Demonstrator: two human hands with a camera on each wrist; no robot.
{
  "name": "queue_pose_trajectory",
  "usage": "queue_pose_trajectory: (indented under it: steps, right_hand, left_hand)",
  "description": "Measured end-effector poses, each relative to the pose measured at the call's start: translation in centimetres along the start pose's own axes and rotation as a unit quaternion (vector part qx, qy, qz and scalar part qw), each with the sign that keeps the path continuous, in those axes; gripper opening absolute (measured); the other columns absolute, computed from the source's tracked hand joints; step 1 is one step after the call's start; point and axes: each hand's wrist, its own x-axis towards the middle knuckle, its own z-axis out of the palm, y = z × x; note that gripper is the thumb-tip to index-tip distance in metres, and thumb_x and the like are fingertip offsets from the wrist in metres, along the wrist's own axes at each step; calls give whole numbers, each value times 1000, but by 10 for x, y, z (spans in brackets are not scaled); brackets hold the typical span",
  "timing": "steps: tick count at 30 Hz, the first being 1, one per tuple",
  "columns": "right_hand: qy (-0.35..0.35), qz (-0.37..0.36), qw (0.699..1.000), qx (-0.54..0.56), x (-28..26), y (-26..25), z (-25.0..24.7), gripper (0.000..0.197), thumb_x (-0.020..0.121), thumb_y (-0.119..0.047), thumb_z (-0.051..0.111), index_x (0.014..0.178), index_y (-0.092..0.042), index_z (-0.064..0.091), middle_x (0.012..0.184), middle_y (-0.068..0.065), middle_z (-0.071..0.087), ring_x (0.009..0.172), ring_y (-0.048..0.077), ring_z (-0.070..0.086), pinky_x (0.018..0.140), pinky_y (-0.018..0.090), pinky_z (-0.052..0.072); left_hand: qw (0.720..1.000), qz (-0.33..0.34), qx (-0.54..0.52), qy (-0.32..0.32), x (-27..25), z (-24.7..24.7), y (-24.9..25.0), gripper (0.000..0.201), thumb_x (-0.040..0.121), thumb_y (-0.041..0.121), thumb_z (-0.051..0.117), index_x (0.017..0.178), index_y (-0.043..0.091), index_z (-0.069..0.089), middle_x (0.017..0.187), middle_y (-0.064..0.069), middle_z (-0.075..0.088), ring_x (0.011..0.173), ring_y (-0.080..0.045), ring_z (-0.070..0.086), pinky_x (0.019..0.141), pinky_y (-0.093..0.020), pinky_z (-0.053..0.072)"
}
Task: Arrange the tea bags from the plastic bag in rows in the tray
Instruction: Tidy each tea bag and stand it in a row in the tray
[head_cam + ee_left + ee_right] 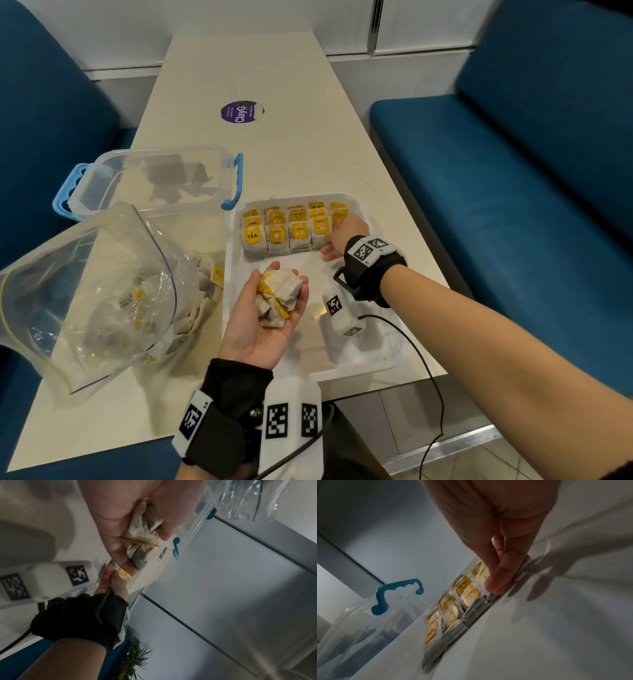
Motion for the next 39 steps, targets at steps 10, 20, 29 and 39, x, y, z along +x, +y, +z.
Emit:
queue_pose_trajectory:
  steps: [10,20,29,39]
  right_hand:
    - [-20,15,1000,-4,-5,-1,-3,16,96,-9,45,83,0,47,94,22,68,55,27,60,72,41,55]
    - [21,-181,982,-50,-56,-28,-14,6,91,-11,50,86,-12,46,97,11,60,80,27,64,59,34,54]
    - [-176,-404,845,-303,-130,-30,-36,38,80,-35,69,112,-17,62,98,-7,54,82,5,49,72,16,41]
    - [-173,-358,879,-262,-124,-21,-35,31,86,-19,62,115,-10,59,98,0,55,79,7,48,71,17,42]
  left_hand:
    - [1000,0,-3,2,1,-1,0,29,98,32,43,102,10,62,100,-14,63,96,-28,61,69,-36,58]
    - [1000,14,-14,0,-3,1,5,30,99,32,43,102,9,62,98,-14,64,93,-29,62,70,-36,58]
    - [999,16,18,-33,-5,18,1,36,99,33,42,118,8,60,97,-12,72,76,-19,71,75,-35,56]
    - [998,13,56,-34,-8,23,-9,38,99,34,41,112,5,61,98,-14,71,88,-21,68,76,-36,57]
